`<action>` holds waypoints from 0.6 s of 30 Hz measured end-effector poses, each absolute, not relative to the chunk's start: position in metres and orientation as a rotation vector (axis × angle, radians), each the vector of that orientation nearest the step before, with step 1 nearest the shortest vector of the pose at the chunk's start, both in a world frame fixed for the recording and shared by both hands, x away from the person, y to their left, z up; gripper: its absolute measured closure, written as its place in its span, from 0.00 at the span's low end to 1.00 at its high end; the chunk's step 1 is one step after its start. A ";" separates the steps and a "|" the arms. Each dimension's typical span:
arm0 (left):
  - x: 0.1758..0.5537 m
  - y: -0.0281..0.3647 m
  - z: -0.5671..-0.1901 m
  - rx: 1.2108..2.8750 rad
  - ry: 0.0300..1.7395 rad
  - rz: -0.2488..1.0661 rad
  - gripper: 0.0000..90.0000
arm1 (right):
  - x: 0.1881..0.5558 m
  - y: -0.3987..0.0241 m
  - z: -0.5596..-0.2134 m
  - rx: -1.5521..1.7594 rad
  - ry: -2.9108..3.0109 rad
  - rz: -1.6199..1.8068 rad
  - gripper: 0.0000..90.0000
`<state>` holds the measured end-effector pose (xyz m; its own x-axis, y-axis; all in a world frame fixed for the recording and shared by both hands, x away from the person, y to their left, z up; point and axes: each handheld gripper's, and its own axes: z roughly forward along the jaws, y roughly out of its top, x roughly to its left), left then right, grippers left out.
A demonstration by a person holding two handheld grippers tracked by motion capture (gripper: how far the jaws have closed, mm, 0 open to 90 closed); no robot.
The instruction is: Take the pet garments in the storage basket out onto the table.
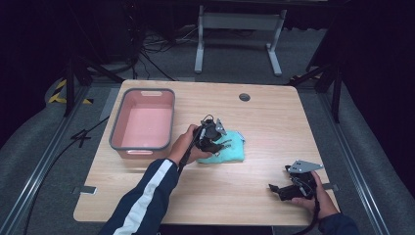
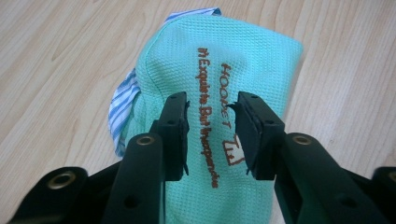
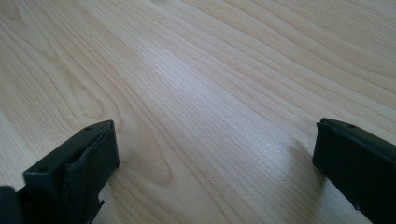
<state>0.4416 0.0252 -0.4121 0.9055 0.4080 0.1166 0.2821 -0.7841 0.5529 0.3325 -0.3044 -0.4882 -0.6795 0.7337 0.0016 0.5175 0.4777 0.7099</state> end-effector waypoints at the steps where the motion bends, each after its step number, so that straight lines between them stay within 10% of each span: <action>1: 0.440 0.025 -0.410 2.526 0.496 0.312 0.67 | 0.333 -0.304 -0.488 1.060 2.426 1.012 0.01; 18: 0.419 0.033 -0.389 2.516 0.450 0.361 0.42 | 0.333 -0.304 -0.488 1.061 2.426 1.011 0.01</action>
<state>0.4190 0.0329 -0.3885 0.9078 0.3882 0.1589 0.2397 -0.7908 0.5631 0.3325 -0.3044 -0.4882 -0.6793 0.7338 0.0018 0.5178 0.4776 0.7098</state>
